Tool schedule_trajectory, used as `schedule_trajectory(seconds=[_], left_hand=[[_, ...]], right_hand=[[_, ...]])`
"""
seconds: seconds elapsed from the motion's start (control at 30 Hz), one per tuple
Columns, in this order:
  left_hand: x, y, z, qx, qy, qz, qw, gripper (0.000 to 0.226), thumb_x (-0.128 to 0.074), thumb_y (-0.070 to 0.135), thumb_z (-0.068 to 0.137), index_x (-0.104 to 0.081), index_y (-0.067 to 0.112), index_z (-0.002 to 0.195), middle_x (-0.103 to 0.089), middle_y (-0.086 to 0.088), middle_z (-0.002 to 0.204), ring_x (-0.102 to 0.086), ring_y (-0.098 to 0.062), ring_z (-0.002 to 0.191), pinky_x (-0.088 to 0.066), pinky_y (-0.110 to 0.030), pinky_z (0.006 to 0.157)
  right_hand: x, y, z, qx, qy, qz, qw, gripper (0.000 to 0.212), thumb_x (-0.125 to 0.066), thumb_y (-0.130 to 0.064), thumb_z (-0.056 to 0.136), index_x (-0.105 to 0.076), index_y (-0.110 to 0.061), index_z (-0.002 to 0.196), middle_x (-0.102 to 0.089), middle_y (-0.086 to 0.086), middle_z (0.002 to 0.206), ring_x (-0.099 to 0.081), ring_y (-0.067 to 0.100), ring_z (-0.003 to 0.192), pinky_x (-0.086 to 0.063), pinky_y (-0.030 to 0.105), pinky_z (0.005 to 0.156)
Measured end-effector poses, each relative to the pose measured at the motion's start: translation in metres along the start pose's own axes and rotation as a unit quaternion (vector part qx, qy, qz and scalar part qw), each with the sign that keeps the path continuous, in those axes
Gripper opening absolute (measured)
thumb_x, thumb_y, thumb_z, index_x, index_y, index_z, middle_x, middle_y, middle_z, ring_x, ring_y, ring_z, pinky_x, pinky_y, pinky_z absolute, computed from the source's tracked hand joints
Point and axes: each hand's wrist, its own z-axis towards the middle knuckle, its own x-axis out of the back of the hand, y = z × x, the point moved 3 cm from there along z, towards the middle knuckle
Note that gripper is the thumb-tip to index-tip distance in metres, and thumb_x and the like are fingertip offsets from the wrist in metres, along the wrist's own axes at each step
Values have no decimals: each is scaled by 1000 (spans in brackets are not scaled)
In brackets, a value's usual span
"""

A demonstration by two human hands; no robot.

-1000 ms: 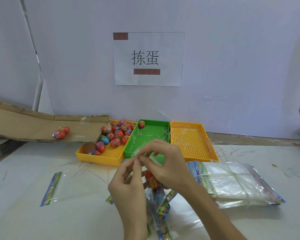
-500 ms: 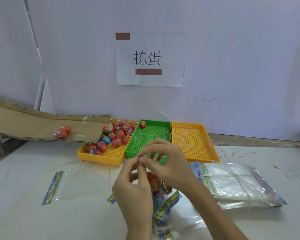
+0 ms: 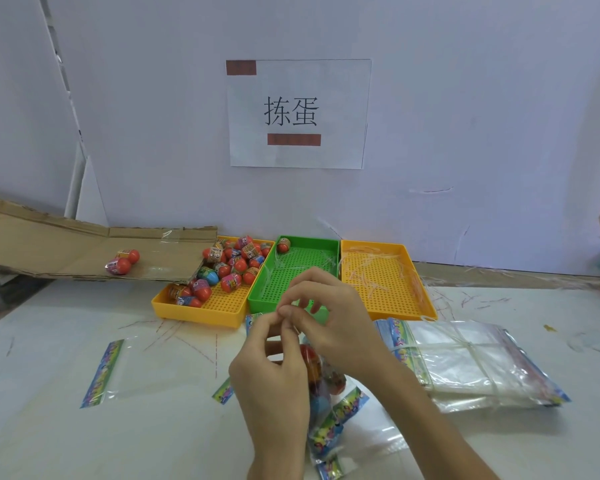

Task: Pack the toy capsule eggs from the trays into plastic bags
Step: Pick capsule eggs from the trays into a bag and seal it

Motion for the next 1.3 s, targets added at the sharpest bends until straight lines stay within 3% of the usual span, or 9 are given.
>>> schedule_trajectory(seconds=[0.2, 0.4, 0.5, 0.67, 0.8, 1.07, 1.2, 1.3], left_hand=[[-3, -5, -1, 1, -12, 10, 1000, 13, -64, 18, 97, -72, 28, 96, -68, 27, 86, -68, 1, 81, -49, -9, 53], [-4, -1, -2, -4, -26, 17, 1000, 23, -63, 20, 96, -67, 42, 87, -67, 30, 86, -67, 3, 84, -53, -12, 60], [-4, 0, -3, -1, -24, 17, 1000, 28, -65, 19, 96, -65, 44, 85, -67, 32, 85, -67, 4, 82, -56, -16, 61], [0, -4, -1, 18, 4, -8, 1000, 19, -64, 17, 97, -68, 33, 86, -71, 22, 78, -69, -2, 76, -57, -23, 58], [-1, -4, -1, 35, 16, -22, 999, 17, -63, 21, 96, -68, 35, 87, -71, 22, 81, -69, -4, 76, -58, -28, 58], [11, -14, 1, 116, 133, -107, 978, 26, -61, 20, 101, -71, 38, 85, -72, 16, 80, -66, -6, 76, -50, -26, 66], [18, -22, 5, 151, 215, -150, 953, 22, -59, 18, 101, -69, 31, 86, -69, 17, 75, -61, -7, 71, -51, -25, 65], [21, -24, 6, 160, 250, -158, 942, 20, -58, 22, 100, -68, 34, 86, -66, 18, 74, -58, -3, 68, -51, -25, 61]], right_hand=[[-4, 1, -1, 6, -31, -26, 999, 10, -61, -9, 95, -61, -16, 88, -55, -8, 93, -53, 10, 85, -39, 15, 73], [-1, 3, 0, -5, -16, -31, 999, 13, -52, -12, 98, -50, -20, 88, -47, -11, 91, -48, 9, 84, -37, 16, 73], [-1, 2, 1, -11, -11, -24, 1000, 12, -50, -13, 99, -49, -19, 88, -46, -10, 90, -47, 11, 84, -37, 19, 72], [14, 7, 4, -43, 56, 8, 997, 15, -50, -11, 101, -51, -16, 88, -48, -6, 86, -45, 4, 78, -36, 15, 73], [19, 12, 3, -105, 39, 49, 992, 18, -52, -9, 104, -53, -18, 88, -49, -5, 87, -46, 7, 76, -38, 19, 71], [48, 32, 4, -205, 167, 54, 963, 19, -48, -16, 106, -55, -21, 89, -56, 10, 85, -49, 16, 72, -38, 17, 61], [59, 40, 2, -234, 238, 55, 941, 18, -46, -19, 107, -55, -20, 91, -55, 5, 78, -45, 1, 58, -37, 11, 55], [67, 42, 0, -242, 281, 69, 926, 17, -49, -21, 106, -58, -19, 92, -56, 0, 75, -48, -2, 58, -40, 13, 57]])
